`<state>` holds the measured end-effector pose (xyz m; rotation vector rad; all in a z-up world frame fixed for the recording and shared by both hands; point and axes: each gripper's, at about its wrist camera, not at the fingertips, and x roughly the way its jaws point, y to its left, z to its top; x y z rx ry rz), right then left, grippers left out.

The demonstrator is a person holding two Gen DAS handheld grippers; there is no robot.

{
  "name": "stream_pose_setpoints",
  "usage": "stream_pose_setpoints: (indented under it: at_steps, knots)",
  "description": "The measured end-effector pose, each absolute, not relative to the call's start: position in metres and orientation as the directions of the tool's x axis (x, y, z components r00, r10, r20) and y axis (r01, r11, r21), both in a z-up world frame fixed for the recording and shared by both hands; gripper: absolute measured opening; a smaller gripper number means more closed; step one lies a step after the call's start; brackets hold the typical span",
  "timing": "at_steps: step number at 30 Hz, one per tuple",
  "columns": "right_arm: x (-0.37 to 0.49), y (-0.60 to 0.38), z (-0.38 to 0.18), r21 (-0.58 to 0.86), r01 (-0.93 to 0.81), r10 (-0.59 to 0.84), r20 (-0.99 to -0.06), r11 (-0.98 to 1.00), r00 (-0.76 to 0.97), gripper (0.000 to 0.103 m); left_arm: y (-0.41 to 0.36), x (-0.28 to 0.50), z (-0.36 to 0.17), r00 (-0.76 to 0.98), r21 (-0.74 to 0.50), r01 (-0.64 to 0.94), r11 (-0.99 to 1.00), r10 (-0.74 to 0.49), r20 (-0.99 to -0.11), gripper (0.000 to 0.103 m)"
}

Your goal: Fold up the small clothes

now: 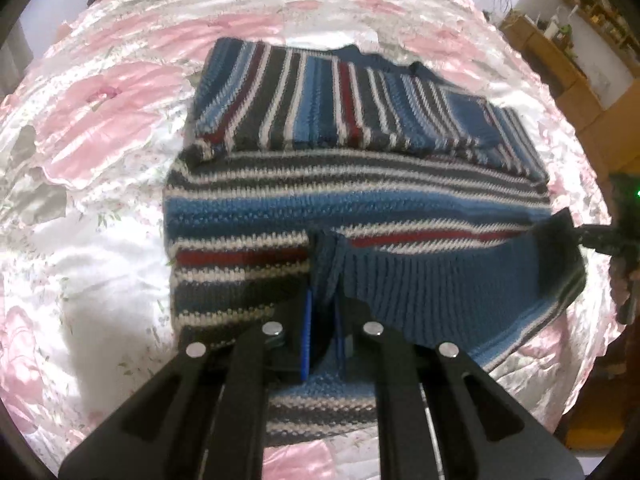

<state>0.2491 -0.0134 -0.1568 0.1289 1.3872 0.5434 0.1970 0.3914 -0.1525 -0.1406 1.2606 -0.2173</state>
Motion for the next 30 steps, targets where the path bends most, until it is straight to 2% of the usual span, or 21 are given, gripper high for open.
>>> stream_pose_setpoints:
  at_steps: [3,5,9,15,22,30]
  knots:
    - [0.249,-0.009,-0.184,0.371,-0.249,0.388,-0.921,0.895,0.023,0.01,0.386,0.199,-0.17,0.26,-0.203,0.074,0.976,-0.215,-0.941,0.008]
    - [0.25,-0.012,-0.188,0.39,-0.218,0.404,-0.914,0.895,0.026,0.01,0.386,0.2,-0.173,0.262,-0.205,0.056,0.977,-0.212,-0.942,0.008]
    - [0.251,-0.019,-0.17,0.41,-0.23,0.435,-0.898,0.882,0.063,0.01,0.388,0.202,-0.152,0.305,-0.21,0.062,0.976,-0.219,-0.927,0.008]
    - [0.264,-0.03,-0.122,0.479,-0.25,0.522,-0.84,0.841,0.146,0.01,0.399,0.216,-0.107,0.394,-0.29,0.04,0.956,-0.282,-0.875,0.008]
    - [0.315,-0.036,-0.083,0.477,-0.241,0.529,-0.81,0.845,0.252,0.01,0.404,0.275,-0.079,0.482,-0.32,-0.006,0.947,-0.278,-0.831,0.008]
    - [0.384,-0.033,-0.069,0.448,-0.208,0.494,-0.81,0.869,0.316,0.01,0.404,0.353,-0.064,0.553,-0.304,-0.046,0.952,-0.229,-0.801,0.008]
